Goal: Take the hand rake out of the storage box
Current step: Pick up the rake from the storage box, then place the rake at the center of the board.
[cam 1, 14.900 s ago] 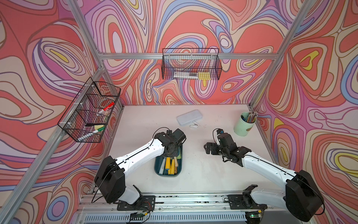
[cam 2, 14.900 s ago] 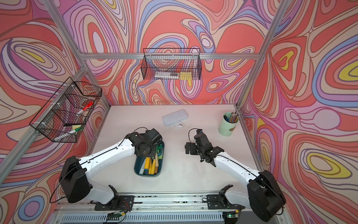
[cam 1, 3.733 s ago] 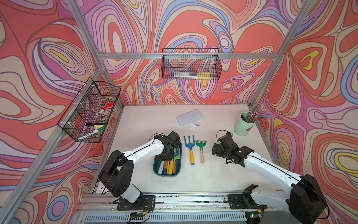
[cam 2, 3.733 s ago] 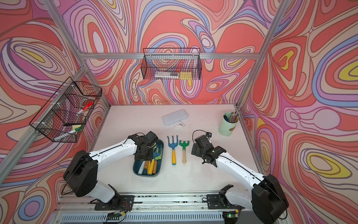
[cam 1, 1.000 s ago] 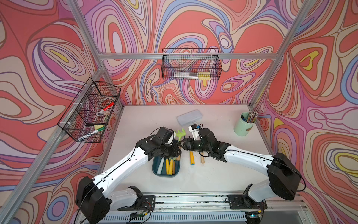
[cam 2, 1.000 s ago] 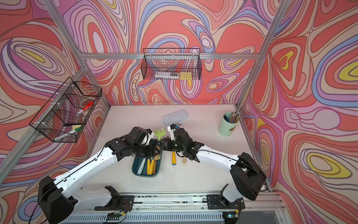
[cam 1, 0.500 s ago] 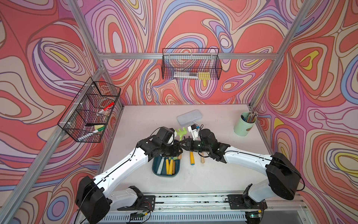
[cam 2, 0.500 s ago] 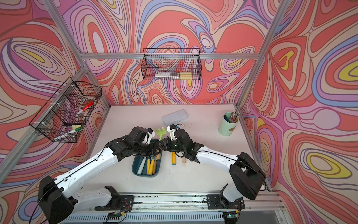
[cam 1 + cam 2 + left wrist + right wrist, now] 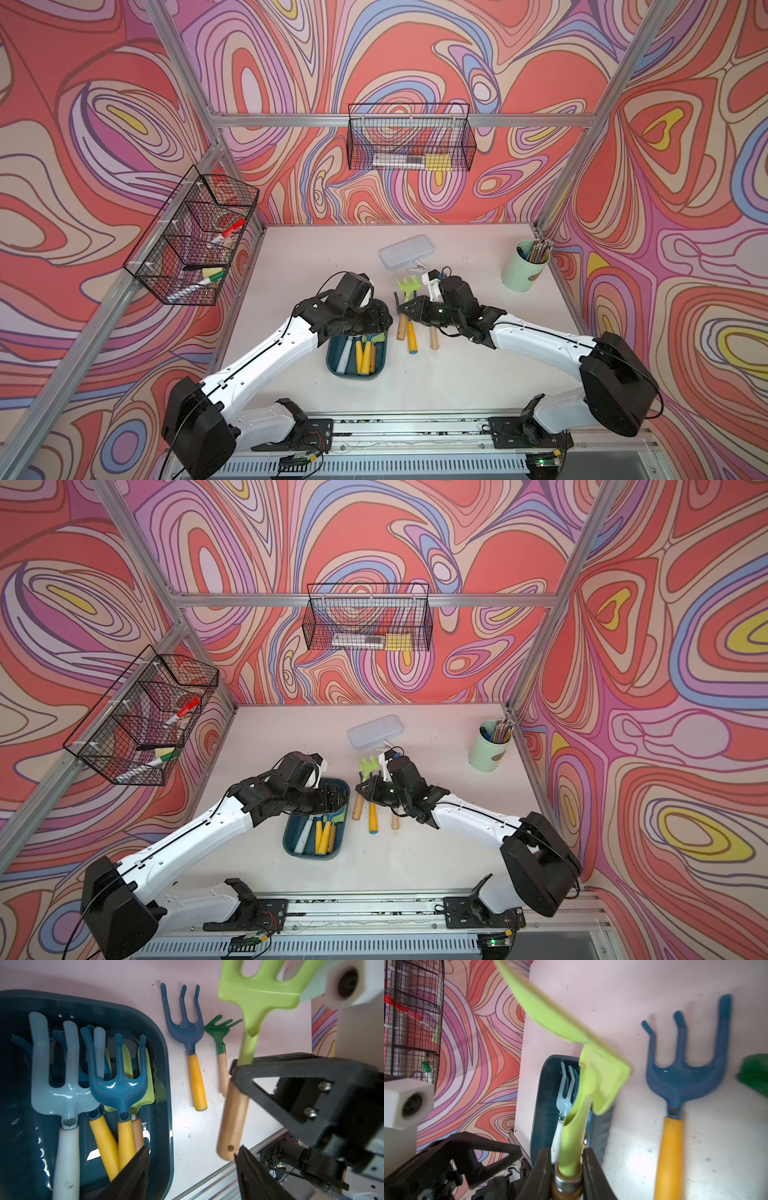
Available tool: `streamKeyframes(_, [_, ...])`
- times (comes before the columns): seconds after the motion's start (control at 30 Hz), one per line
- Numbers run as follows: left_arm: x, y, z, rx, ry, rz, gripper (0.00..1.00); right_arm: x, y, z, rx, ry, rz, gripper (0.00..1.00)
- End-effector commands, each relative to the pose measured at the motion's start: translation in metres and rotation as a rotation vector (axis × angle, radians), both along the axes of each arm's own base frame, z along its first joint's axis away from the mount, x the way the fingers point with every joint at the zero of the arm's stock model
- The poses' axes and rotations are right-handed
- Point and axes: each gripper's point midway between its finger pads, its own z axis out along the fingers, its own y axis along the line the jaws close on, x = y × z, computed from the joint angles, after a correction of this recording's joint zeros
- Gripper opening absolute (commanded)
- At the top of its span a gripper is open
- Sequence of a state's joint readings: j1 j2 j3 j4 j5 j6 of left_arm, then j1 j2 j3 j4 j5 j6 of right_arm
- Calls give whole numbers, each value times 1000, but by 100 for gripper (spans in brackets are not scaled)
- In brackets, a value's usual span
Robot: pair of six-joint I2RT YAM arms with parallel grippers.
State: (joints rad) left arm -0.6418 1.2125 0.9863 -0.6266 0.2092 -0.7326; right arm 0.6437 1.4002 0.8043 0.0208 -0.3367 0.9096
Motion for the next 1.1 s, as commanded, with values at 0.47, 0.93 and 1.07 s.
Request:
streamKeyframes(0.47, [-5, 31, -16, 102, -35, 69, 72, -25, -151, -68, -102, 215, -92, 11])
streamKeyframes(0.93, [-3, 32, -17, 101, -56, 71, 72, -9, -155, -109, -215, 184, -15, 8])
streamKeyframes(1.07, [-5, 34, -17, 101, -62, 75, 72, 0, -153, -112, -236, 145, 28, 7])
